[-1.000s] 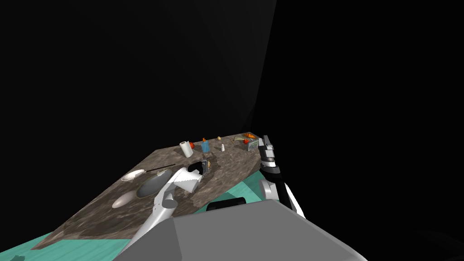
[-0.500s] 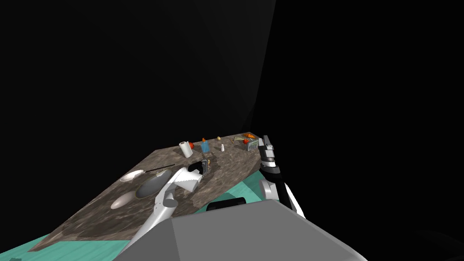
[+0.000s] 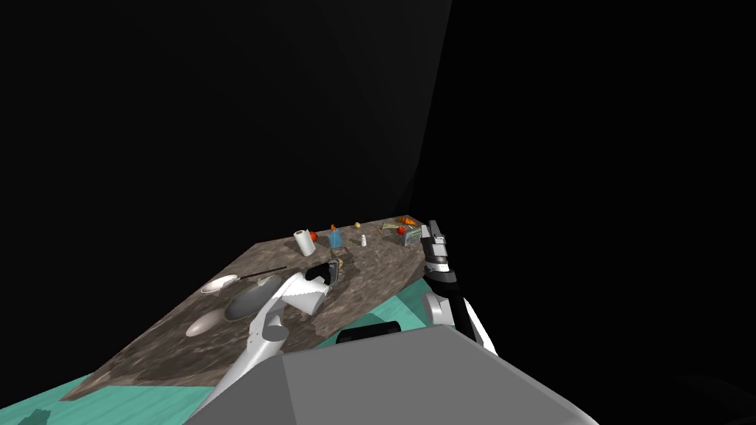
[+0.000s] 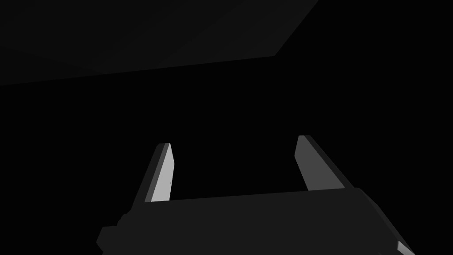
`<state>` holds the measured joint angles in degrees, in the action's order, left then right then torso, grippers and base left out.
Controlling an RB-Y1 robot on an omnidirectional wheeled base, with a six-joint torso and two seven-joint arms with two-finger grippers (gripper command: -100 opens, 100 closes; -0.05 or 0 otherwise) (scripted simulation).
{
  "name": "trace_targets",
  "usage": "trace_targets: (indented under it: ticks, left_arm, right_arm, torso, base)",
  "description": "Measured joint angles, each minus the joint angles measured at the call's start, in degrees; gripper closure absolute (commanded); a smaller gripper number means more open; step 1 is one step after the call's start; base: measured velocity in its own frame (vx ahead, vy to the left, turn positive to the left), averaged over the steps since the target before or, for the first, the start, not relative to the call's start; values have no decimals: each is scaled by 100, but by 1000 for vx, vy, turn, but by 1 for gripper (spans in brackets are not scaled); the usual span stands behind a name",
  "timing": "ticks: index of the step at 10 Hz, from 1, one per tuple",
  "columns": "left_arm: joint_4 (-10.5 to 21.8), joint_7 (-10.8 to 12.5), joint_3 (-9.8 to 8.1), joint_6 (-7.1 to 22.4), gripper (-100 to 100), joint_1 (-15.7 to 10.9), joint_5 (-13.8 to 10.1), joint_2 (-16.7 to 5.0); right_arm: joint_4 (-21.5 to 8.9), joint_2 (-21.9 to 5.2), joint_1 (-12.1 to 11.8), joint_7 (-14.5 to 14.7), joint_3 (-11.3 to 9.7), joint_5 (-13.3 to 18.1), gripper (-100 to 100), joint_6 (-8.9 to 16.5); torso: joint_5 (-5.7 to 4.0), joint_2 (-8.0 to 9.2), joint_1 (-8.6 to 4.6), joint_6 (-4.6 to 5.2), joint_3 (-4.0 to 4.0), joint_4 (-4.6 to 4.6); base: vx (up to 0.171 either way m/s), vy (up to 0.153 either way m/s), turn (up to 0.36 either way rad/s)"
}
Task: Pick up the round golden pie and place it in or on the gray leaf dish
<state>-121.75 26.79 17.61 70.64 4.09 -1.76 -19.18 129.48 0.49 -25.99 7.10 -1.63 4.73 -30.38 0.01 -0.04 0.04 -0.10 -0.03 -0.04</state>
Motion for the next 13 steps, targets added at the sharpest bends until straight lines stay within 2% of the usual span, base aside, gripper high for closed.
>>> trace_targets:
  ticks: [1,2,3,6,13]
  left_arm:
    - [-116,20,26,71,100,41,-7,-32]
    - [-130,24,29,87,0,45,-7,-35]
    - [-128,24,29,86,100,45,-7,-35]
    - [-341,99,15,381,100,-92,-80,-92]
    - [-782,272,-52,1143,100,-392,-306,-269]
  right_arm:
    - [0,0,0,0,0,0,0,0]
    - [0,0,0,0,0,0,0,0]
    - [0,0,0,0,0,0,0,0]
    - [0,-2,0,0,1,0,0,0]
    - [0,-2,0,0,1,0,0,0]
  torso:
    - [0,1,0,1,0,0]
    - [0,-2,-2,2,-1,-1]
    - [0,-4,-3,2,-2,-1]
    - [11,10,64,-4,6,2]
    - [12,10,69,-6,5,1]
  base:
    - [0,0,0]
    - [0,0,0]
    - [-22,62,-1]
    - [-37,164,-8]
    - [-37,148,-4]
